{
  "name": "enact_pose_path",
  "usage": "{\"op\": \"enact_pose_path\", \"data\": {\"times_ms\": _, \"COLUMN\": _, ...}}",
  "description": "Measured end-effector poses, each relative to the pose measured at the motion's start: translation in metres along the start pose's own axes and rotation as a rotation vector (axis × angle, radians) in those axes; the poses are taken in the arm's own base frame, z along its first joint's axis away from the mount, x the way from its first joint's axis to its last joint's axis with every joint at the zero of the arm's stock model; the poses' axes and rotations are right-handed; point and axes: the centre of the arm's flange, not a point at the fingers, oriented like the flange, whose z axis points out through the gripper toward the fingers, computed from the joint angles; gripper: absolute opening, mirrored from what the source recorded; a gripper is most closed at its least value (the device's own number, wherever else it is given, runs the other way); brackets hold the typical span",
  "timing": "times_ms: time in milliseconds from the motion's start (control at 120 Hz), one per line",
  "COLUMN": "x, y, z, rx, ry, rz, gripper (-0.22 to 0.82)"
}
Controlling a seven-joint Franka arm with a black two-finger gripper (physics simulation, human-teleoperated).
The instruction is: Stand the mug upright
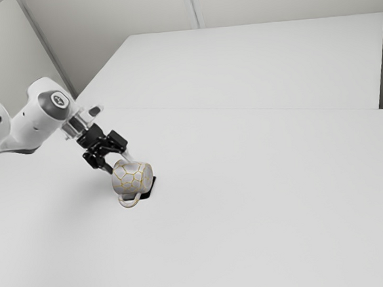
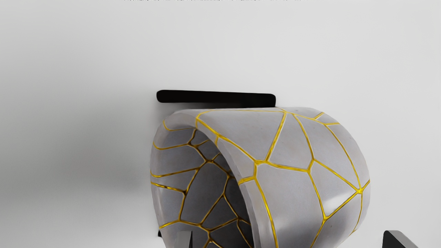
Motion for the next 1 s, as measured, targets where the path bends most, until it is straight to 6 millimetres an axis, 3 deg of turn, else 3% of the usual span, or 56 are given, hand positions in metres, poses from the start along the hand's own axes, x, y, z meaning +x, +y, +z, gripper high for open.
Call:
{"op": "enact_pose_path", "data": {"times_ms": 475, "x": -0.003, "y": -0.016, "z": 0.026, "rx": -0.274, "ry": 0.137, "rz": 0.057, "gripper": 0.58}}
{"op": "enact_pose_path", "data": {"times_ms": 525, "x": -0.004, "y": -0.016, "z": 0.03, "rx": -0.295, "ry": 0.146, "rz": 0.066, "gripper": 0.52}}
{"op": "enact_pose_path", "data": {"times_ms": 742, "x": -0.003, "y": -0.009, "z": 0.031, "rx": -0.328, "ry": 0.176, "rz": 0.135, "gripper": 0.06}}
{"op": "enact_pose_path", "data": {"times_ms": 892, "x": -0.002, "y": 0.003, "z": 0.032, "rx": -0.328, "ry": 0.19, "rz": 0.192, "gripper": -0.08}}
{"op": "enact_pose_path", "data": {"times_ms": 1000, "x": -0.005, "y": 0.022, "z": 0.019, "rx": -0.308, "ry": 0.213, "rz": 0.249, "gripper": -0.1}}
